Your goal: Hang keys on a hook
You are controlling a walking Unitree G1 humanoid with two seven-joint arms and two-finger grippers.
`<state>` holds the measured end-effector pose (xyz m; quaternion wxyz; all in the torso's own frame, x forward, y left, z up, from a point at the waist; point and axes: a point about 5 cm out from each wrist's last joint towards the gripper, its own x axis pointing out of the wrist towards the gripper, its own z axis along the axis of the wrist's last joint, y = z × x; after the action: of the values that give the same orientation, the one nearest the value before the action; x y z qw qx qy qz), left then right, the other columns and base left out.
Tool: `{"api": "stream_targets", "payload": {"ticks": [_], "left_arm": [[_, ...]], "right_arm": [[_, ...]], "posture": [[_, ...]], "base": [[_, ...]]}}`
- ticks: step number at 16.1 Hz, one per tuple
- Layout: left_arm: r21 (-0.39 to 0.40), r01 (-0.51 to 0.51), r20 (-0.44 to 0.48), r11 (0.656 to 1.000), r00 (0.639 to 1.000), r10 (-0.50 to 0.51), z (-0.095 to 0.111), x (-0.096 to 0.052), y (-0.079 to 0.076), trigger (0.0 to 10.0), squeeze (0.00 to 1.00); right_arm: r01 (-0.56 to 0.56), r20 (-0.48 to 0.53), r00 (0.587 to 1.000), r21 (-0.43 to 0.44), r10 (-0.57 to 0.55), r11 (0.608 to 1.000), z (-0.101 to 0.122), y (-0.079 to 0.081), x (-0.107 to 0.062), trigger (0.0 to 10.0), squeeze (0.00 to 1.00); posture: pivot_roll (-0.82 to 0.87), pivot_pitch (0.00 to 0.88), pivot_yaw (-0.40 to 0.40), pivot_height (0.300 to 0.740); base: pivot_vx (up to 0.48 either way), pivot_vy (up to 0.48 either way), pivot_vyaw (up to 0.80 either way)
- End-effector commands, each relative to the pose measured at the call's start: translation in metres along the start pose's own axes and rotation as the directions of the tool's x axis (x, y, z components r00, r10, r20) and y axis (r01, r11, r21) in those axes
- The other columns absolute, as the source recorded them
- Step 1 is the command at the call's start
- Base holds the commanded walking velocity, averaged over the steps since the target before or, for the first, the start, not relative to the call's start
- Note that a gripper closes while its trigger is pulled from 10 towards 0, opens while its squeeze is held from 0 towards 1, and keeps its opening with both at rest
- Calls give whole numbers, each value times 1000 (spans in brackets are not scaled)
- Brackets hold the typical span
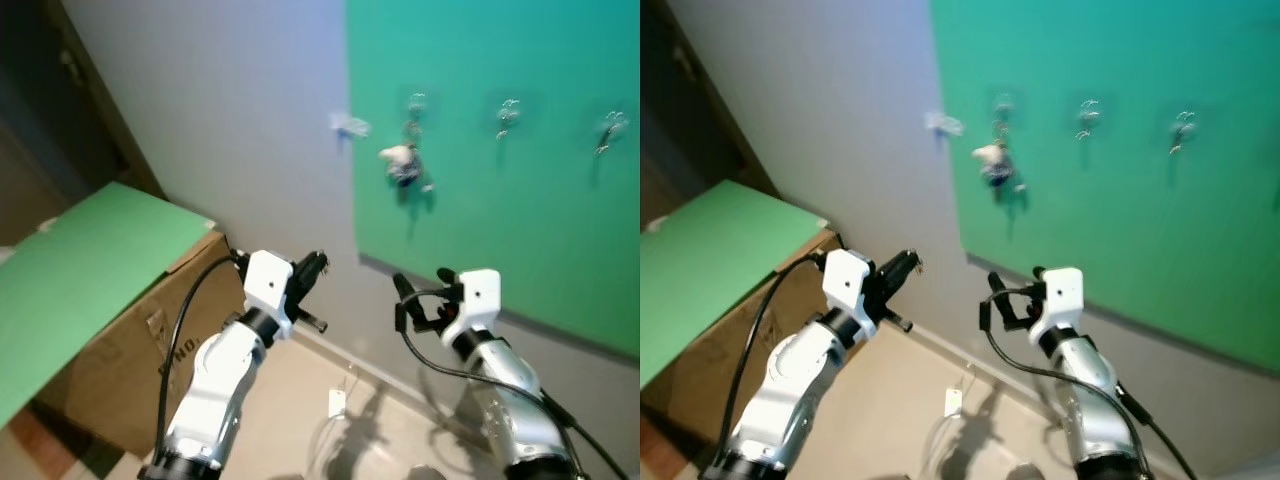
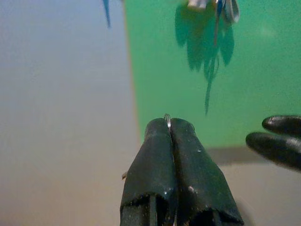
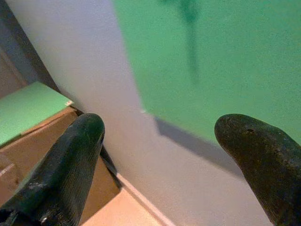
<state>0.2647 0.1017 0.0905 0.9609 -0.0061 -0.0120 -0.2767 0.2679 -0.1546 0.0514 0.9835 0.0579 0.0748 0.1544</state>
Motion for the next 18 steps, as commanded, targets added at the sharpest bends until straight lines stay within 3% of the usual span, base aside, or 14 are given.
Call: {"api": "stream_targets", "payload": {"ticks": [1, 7, 10, 12, 18], "left_arm": [[-4, 8, 10, 1000, 1000, -8, 3, 2, 0, 0, 0], [36, -11, -4, 999, 1000, 11, 2, 7, 4, 0, 0], [12, -24, -4, 1000, 1000, 24, 1, 8, 4, 0, 0], [37, -43, 10, 998, 999, 42, 3, 8, 5, 0, 0], [56, -31, 13, 998, 999, 31, 3, 9, 6, 0, 0]], "right_arm": [[2, -10, 1000, 10, -2, 1000, -2, -2, -1, 10000, 0], [-1, -1, 1000, -31, 1, 1000, -1, -3, 1, 10000, 0], [-8, -2, 1000, -33, 8, 999, -1, -2, 1, 10000, 0], [-10, 0, 1000, -35, 10, 999, -1, -1, 2, 10000, 0], [7, -18, 1000, -29, -8, 1000, -3, -2, 3, 10000, 0]], "posture": [[-225, 0, 138, 717], [-229, 0, 136, 717], [-225, 0, 135, 717], [-223, 0, 135, 717], [-226, 0, 133, 717]], "base": [[0, 480, -544], [0, 80, -547], [0, 0, 0], [0, 0, 0], [309, -351, -86]]}}
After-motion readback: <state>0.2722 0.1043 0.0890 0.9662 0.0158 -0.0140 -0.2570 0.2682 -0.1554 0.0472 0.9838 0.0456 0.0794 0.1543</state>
